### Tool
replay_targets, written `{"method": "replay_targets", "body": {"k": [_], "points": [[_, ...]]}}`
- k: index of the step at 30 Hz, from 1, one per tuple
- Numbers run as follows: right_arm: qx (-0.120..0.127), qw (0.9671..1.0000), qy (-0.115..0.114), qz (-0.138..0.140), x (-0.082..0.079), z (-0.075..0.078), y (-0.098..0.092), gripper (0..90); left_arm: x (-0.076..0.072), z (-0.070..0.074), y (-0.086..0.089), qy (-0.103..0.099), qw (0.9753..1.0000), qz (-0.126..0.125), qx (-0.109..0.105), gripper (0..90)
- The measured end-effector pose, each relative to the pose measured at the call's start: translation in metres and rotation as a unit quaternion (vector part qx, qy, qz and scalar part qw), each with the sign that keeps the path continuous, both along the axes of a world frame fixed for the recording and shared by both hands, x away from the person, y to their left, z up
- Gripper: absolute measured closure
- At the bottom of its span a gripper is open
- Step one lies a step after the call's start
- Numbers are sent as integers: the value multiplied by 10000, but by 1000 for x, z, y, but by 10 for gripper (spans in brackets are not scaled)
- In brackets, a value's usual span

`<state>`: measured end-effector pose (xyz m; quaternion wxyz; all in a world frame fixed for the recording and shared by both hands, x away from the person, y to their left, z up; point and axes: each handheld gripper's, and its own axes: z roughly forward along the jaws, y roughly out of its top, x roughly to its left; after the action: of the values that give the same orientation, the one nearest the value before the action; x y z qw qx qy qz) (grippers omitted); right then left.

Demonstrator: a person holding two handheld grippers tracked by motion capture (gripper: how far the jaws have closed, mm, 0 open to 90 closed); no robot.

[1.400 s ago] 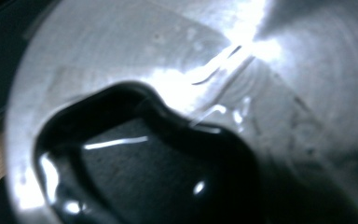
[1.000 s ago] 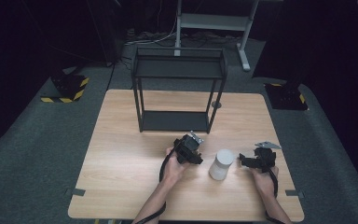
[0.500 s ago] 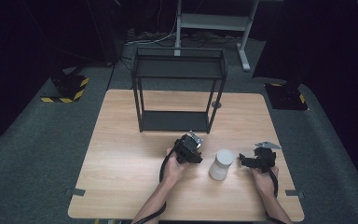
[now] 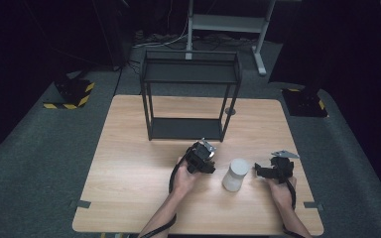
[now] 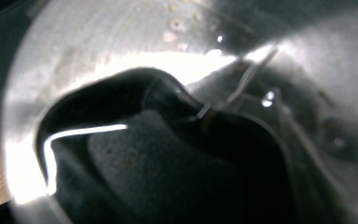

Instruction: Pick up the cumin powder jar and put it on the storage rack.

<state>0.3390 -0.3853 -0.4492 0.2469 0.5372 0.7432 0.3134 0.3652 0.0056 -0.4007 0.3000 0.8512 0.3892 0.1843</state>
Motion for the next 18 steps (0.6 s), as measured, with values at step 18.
{"method": "replay_targets", "body": {"k": [18], "points": [[5,10000,-2,-1,0,0,0,41,12,48,15,86,9995,-298,-74,304]]}}
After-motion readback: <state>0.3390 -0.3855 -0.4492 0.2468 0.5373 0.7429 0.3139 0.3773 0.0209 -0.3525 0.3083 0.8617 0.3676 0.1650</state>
